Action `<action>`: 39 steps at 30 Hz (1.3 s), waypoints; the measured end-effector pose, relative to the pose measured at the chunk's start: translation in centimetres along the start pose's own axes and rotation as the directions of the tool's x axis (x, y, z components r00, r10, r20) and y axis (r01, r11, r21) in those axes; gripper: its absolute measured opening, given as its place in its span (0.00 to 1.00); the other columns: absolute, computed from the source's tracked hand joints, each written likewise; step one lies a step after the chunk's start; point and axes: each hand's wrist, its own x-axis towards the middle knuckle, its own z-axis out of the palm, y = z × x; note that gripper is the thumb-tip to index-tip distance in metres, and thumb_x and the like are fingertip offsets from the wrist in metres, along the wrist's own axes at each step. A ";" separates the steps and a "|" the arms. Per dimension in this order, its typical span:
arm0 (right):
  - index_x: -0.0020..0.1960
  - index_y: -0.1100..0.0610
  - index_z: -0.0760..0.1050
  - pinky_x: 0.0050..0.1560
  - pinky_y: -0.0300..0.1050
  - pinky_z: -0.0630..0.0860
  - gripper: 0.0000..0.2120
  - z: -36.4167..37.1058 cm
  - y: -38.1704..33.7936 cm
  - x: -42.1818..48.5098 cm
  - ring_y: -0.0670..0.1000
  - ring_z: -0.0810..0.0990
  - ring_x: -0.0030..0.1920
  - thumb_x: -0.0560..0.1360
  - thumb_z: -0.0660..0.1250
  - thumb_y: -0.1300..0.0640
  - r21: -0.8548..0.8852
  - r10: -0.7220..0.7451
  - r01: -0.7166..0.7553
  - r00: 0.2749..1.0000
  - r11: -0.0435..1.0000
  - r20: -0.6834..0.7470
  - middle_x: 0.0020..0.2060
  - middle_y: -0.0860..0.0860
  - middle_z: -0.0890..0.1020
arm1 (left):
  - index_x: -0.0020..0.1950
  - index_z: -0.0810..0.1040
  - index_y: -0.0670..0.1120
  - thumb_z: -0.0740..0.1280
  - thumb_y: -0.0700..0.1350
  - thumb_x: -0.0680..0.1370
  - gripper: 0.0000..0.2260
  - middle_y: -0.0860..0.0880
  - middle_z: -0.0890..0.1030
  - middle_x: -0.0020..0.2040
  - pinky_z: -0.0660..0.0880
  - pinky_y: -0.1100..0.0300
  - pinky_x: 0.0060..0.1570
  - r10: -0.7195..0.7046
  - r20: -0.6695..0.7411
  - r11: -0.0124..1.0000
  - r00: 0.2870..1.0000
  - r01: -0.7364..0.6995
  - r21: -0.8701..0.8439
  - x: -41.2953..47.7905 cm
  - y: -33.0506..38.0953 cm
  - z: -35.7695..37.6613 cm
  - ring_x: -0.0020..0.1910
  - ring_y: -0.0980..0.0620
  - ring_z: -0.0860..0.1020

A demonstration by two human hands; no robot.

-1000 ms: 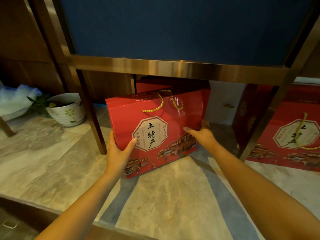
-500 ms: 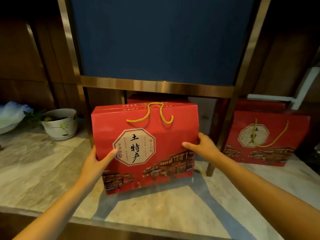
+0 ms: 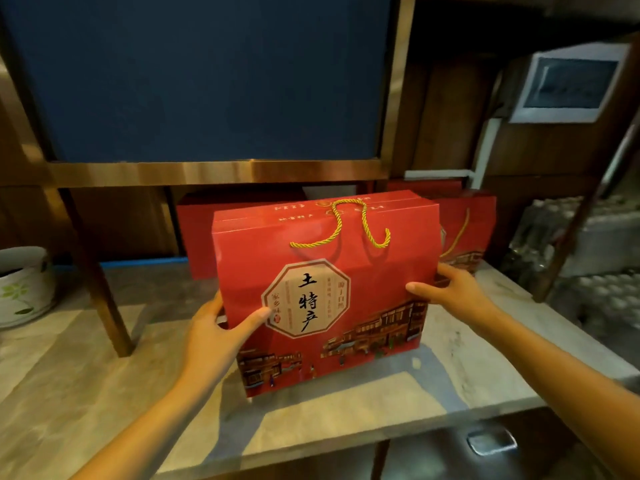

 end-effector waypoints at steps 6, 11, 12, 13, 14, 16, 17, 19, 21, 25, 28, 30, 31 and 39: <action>0.53 0.46 0.76 0.51 0.47 0.78 0.18 -6.6 4.2 -1.4 0.48 0.80 0.49 0.64 0.72 0.46 0.012 0.062 -0.061 0.993 0.998 -0.100 0.47 0.46 0.82 | 0.53 0.78 0.56 0.68 0.68 0.56 0.30 0.49 0.74 0.56 0.73 0.61 0.44 0.044 0.144 0.998 0.989 -0.049 0.031 -0.4 1.5 7.8 0.46 0.62 0.74; 0.63 0.52 0.73 0.53 0.47 0.75 0.22 -13.0 9.5 -0.7 0.51 0.80 0.51 0.69 0.71 0.51 0.010 0.125 -0.125 0.980 0.992 -0.155 0.50 0.49 0.81 | 0.60 0.73 0.56 0.73 0.57 0.65 0.24 0.52 0.71 0.52 0.68 0.74 0.35 0.061 0.287 0.992 0.956 -0.090 0.086 -0.1 3.6 15.7 0.39 0.67 0.71; 0.63 0.52 0.73 0.53 0.47 0.75 0.23 -14.1 10.6 -0.2 0.51 0.80 0.51 0.70 0.71 0.50 0.008 0.127 -0.128 0.979 0.992 -0.157 0.51 0.49 0.82 | 0.59 0.73 0.57 0.72 0.59 0.65 0.24 0.53 0.72 0.52 0.68 0.74 0.34 0.053 0.304 0.991 0.951 -0.087 0.099 0.2 3.9 17.4 0.39 0.66 0.72; 0.63 0.52 0.73 0.53 0.47 0.75 0.23 -15.2 11.7 0.4 0.51 0.80 0.51 0.70 0.70 0.50 0.013 0.133 -0.132 0.978 0.991 -0.164 0.51 0.49 0.82 | 0.59 0.73 0.57 0.71 0.62 0.63 0.27 0.53 0.75 0.53 0.71 0.71 0.36 0.051 0.319 0.991 0.946 -0.088 0.104 0.6 4.1 19.1 0.40 0.63 0.75; 0.63 0.52 0.73 0.54 0.48 0.75 0.23 -16.2 12.8 1.1 0.51 0.80 0.52 0.70 0.71 0.51 0.024 0.142 -0.140 0.974 0.990 -0.176 0.51 0.50 0.82 | 0.59 0.73 0.58 0.70 0.66 0.60 0.29 0.52 0.78 0.54 0.75 0.65 0.40 0.053 0.331 0.990 0.942 -0.092 0.105 1.0 4.2 20.9 0.43 0.59 0.78; 0.64 0.54 0.73 0.55 0.50 0.76 0.23 -18.1 14.7 2.6 0.52 0.80 0.52 0.70 0.71 0.52 0.042 0.159 -0.154 0.967 0.987 -0.199 0.51 0.50 0.81 | 0.58 0.73 0.59 0.67 0.71 0.55 0.34 0.51 0.81 0.53 0.79 0.52 0.47 0.018 0.337 0.989 0.941 -0.065 0.130 2.1 4.0 24.6 0.49 0.53 0.80; 0.64 0.54 0.73 0.55 0.50 0.76 0.23 -19.0 15.7 3.4 0.52 0.80 0.51 0.70 0.71 0.53 0.043 0.165 -0.160 0.965 0.986 -0.203 0.49 0.49 0.81 | 0.58 0.73 0.59 0.67 0.71 0.55 0.35 0.51 0.81 0.53 0.79 0.50 0.49 -0.006 0.336 0.988 0.942 -0.047 0.150 2.5 4.0 26.3 0.50 0.52 0.80; 0.64 0.54 0.73 0.55 0.50 0.77 0.24 -20.7 17.8 4.9 0.50 0.80 0.49 0.69 0.72 0.52 0.031 0.168 -0.165 0.964 0.986 -0.205 0.47 0.46 0.81 | 0.61 0.72 0.56 0.69 0.68 0.58 0.34 0.50 0.81 0.54 0.78 0.51 0.50 -0.035 0.339 0.983 0.940 -0.029 0.181 2.7 4.5 29.3 0.51 0.51 0.80; 0.64 0.54 0.73 0.57 0.52 0.77 0.25 -22.0 19.7 6.4 0.51 0.81 0.50 0.69 0.72 0.51 0.023 0.164 -0.163 0.966 0.986 -0.201 0.47 0.47 0.82 | 0.63 0.72 0.51 0.72 0.59 0.64 0.30 0.49 0.82 0.55 0.76 0.57 0.47 -0.045 0.338 0.984 0.940 -0.017 0.178 2.6 5.3 31.7 0.51 0.51 0.79; 0.65 0.55 0.73 0.54 0.46 0.76 0.23 -22.5 21.5 8.9 0.50 0.80 0.49 0.70 0.71 0.54 0.028 0.119 -0.116 0.974 0.993 -0.191 0.49 0.50 0.81 | 0.64 0.71 0.50 0.73 0.53 0.67 0.27 0.51 0.81 0.54 0.74 0.60 0.47 -0.050 0.312 0.992 0.949 0.012 0.122 3.4 5.4 33.9 0.52 0.51 0.79; 0.64 0.53 0.72 0.52 0.43 0.75 0.23 -21.9 21.8 10.6 0.45 0.79 0.45 0.71 0.70 0.54 0.019 0.061 -0.058 0.985 0.998 -0.164 0.48 0.46 0.80 | 0.63 0.72 0.52 0.74 0.53 0.66 0.27 0.55 0.80 0.50 0.75 0.62 0.44 -0.051 0.283 0.996 0.958 0.029 0.082 3.9 5.3 33.9 0.49 0.55 0.79; 0.63 0.50 0.73 0.49 0.38 0.76 0.22 -21.3 22.0 11.3 0.38 0.77 0.42 0.70 0.71 0.53 -0.017 0.019 -0.022 0.988 1.000 -0.152 0.46 0.44 0.80 | 0.60 0.73 0.55 0.75 0.57 0.62 0.28 0.57 0.80 0.48 0.76 0.59 0.47 -0.067 0.258 0.995 0.964 0.047 0.085 4.1 4.8 33.6 0.49 0.54 0.79; 0.63 0.48 0.72 0.45 0.33 0.74 0.21 -21.1 22.1 11.5 0.37 0.76 0.41 0.70 0.71 0.52 -0.038 0.003 -0.008 0.989 0.999 -0.146 0.45 0.43 0.79 | 0.57 0.73 0.58 0.74 0.58 0.61 0.26 0.58 0.80 0.47 0.76 0.58 0.47 -0.072 0.242 0.994 0.968 0.051 0.094 4.1 4.5 33.4 0.49 0.54 0.79; 0.63 0.48 0.72 0.52 0.46 0.77 0.24 -19.3 23.6 11.8 0.48 0.78 0.49 0.68 0.70 0.47 -0.032 -0.025 0.019 0.981 0.999 -0.192 0.50 0.41 0.77 | 0.59 0.74 0.51 0.73 0.50 0.67 0.22 0.56 0.80 0.46 0.74 0.59 0.44 -0.121 0.181 0.988 0.976 0.101 0.117 4.9 4.2 33.5 0.48 0.52 0.78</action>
